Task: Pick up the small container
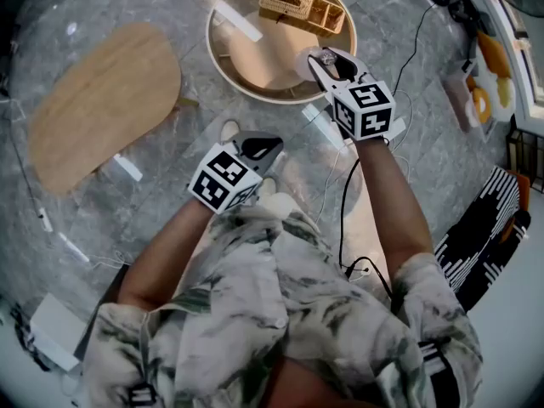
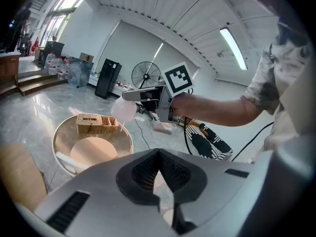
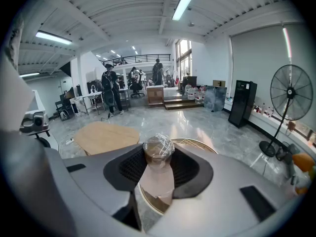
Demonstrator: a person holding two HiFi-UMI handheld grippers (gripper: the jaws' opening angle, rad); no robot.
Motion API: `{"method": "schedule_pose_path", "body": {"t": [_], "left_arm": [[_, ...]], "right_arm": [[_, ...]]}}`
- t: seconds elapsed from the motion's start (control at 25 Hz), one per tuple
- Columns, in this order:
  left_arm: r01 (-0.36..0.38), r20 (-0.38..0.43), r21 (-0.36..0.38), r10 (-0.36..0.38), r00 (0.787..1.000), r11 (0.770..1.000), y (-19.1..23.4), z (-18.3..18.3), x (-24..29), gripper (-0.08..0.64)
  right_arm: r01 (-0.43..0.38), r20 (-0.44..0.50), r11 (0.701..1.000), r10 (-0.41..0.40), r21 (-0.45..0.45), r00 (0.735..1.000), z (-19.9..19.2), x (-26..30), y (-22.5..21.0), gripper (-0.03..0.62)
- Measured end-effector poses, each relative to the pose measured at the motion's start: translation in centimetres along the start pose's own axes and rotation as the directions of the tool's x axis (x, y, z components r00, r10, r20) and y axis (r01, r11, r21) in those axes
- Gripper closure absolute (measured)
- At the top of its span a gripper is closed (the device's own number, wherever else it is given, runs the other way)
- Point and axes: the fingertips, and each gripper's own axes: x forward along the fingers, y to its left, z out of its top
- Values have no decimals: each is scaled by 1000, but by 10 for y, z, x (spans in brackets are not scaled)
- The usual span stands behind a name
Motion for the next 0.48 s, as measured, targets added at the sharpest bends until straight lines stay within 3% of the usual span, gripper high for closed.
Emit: {"method": "schedule_pose_path", "body": {"t": [0.48], "left_arm": [[-4, -4, -3, 4, 1000, 1000, 3, -1, -1, 538]], "right_arm": [[2, -14, 1000, -2, -6, 1000, -5, 2, -1, 436]]}}
